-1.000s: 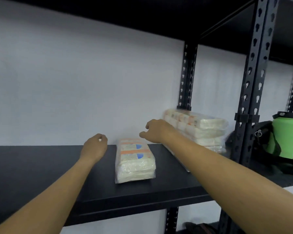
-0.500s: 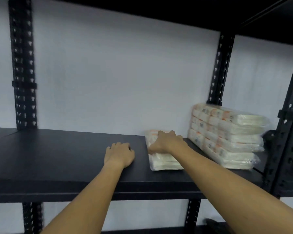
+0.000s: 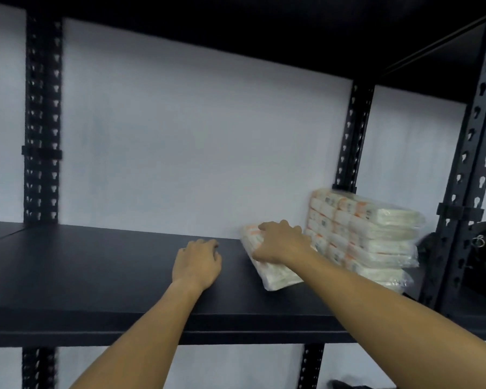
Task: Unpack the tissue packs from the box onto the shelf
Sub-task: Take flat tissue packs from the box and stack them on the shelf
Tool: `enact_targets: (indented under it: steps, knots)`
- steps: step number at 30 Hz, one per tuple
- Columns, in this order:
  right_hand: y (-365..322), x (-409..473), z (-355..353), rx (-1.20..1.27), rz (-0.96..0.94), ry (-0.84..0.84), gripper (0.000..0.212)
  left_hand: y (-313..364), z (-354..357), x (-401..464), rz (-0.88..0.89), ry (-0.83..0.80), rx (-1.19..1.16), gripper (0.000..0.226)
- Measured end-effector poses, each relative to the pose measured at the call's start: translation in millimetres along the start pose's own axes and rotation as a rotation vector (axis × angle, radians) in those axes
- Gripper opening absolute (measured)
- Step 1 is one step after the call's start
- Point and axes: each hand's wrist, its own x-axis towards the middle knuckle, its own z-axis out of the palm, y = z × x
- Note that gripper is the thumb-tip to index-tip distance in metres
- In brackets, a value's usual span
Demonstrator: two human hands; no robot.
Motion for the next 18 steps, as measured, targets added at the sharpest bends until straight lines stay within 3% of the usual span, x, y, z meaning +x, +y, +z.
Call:
enact_targets:
  steps: [12, 18]
  knots:
    - [64.8, 25.2, -123.8, -0.376, -0.132, 0.543, 0.067, 76.8, 24.9, 32.7, -0.013, -0.039, -0.240, 0.043]
    - [115.7, 50.8, -157.1, -0.588, -0.067, 0.588, 0.068, 107.6, 64.9, 36.1, -0.006, -0.173, -0.196, 0.047]
